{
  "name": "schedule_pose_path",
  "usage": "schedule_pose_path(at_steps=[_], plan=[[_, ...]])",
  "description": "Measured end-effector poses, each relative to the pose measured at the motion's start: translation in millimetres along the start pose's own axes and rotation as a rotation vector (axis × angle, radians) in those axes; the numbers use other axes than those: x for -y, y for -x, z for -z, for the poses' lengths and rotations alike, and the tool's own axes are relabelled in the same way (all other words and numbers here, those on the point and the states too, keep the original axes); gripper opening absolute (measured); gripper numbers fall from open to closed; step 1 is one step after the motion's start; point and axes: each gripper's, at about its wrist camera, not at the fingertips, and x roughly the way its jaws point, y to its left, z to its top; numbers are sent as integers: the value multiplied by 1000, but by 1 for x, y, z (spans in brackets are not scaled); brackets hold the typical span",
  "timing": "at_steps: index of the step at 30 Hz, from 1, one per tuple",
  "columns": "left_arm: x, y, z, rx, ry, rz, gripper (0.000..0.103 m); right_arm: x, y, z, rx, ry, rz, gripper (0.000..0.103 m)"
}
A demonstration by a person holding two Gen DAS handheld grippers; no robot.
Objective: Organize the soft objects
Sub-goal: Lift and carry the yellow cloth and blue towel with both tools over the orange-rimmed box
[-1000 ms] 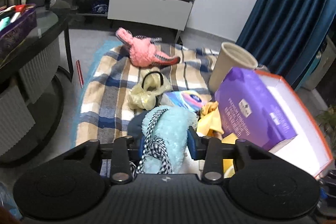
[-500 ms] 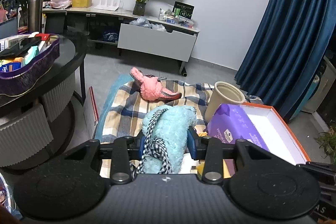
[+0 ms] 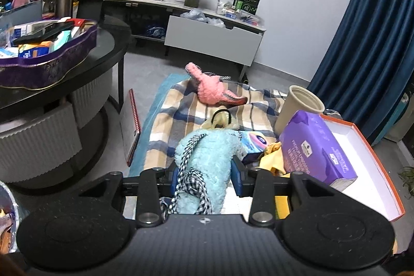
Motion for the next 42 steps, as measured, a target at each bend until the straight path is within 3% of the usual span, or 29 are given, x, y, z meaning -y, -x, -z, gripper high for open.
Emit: schedule_pose_path(at_steps=[1,2,4,9,19,27,42], plan=[[-2,0,0,-1,3,-5,39,0,-3,0,-3,-3,7,73],[-2,0,1,-1,5,-7,39,2,-4,-1,6,-15,9,49],[-3,2,2,0,10,-9,39,6,3,-4,36,-30,18,17],[0,8,2,15,17,-13,39,17,40,-15,158,-46,31,15],[24,19,-8,51,-7,-5,39,48,113,-53,366,-61,158,14],[51,18,-19,60,-28,28,39,76,134,-61,394,-87,237,14],[97,-1,-29,31,-78,88,39,117,156,-58,427,-163,307,14]])
